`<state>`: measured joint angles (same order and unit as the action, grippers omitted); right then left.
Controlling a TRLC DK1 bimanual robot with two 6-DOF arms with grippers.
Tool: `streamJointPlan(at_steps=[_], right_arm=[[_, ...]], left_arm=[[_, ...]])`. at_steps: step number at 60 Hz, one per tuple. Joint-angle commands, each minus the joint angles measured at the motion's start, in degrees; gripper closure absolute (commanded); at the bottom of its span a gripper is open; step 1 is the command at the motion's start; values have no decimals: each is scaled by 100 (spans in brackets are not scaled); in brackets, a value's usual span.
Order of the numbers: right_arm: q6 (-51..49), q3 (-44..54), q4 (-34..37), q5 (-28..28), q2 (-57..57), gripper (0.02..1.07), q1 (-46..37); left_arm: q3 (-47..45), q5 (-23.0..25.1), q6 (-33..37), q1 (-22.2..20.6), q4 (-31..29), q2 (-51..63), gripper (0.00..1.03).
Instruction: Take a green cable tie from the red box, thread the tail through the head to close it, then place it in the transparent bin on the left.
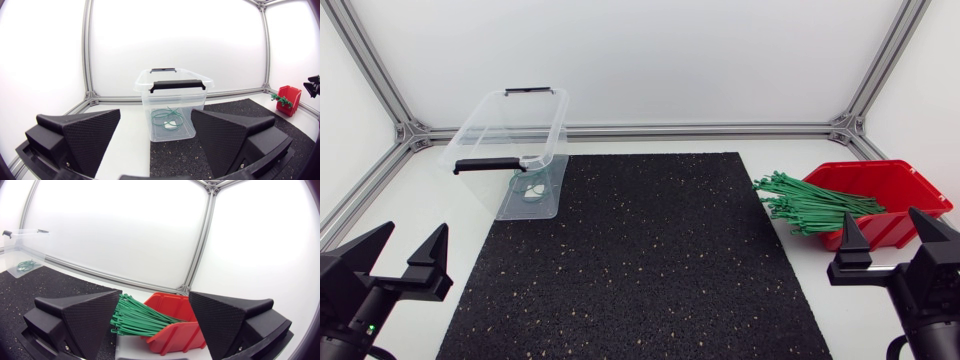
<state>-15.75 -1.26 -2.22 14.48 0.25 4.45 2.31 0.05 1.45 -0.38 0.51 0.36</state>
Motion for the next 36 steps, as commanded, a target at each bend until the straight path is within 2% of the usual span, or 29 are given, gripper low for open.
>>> streamJointPlan(at_steps=[1,36], right_arm=[[325,145,36,-159,-45,6,-82],[1575,126,222,-1448,-25,6,-445]], left_arm=[[-231,-5,-145,38,-51,-36,4],[-231,-5,-145,38,-51,-36,4]])
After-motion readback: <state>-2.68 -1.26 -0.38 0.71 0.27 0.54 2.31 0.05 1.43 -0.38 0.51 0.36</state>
